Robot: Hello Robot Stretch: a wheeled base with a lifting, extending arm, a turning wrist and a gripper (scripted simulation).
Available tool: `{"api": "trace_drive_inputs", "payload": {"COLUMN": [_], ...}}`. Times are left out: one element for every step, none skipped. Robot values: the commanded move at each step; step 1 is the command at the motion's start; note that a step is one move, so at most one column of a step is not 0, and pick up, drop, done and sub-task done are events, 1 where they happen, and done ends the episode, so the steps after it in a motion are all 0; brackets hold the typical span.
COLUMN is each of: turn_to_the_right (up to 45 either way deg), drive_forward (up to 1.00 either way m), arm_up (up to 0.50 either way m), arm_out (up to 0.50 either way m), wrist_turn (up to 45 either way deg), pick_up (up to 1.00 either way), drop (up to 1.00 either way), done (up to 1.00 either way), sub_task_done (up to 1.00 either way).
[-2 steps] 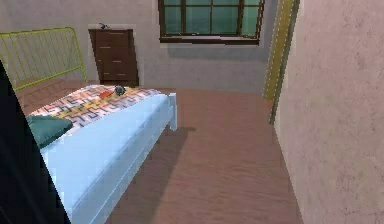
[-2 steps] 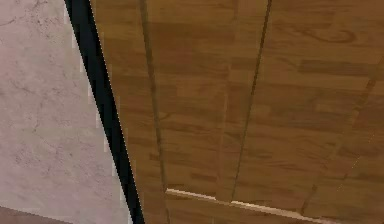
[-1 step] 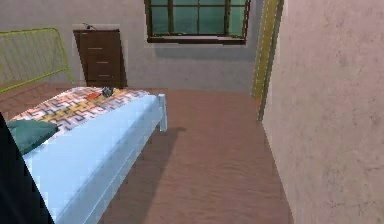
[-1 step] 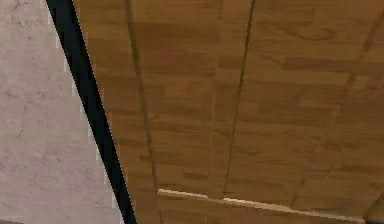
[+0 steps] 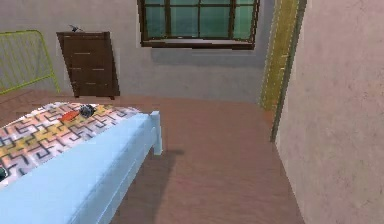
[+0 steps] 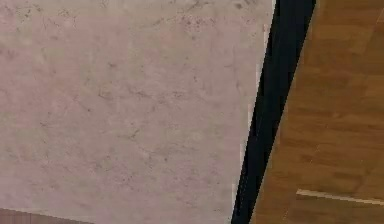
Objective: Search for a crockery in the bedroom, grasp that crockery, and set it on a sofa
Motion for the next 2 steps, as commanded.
{"api": "trace_drive_inputs", "payload": {"turn_to_the_right": [0.0, 0.0], "drive_forward": [1.0, 1.0], "arm_up": [0.0, 0.0], "arm_out": [0.0, 0.0], "wrist_turn": [0.0, 0.0], "pick_up": [0.0, 0.0], "drop": [0.0, 0.0], "done": [0.0, 0.0], "sub_task_done": [0.0, 0.0]}}
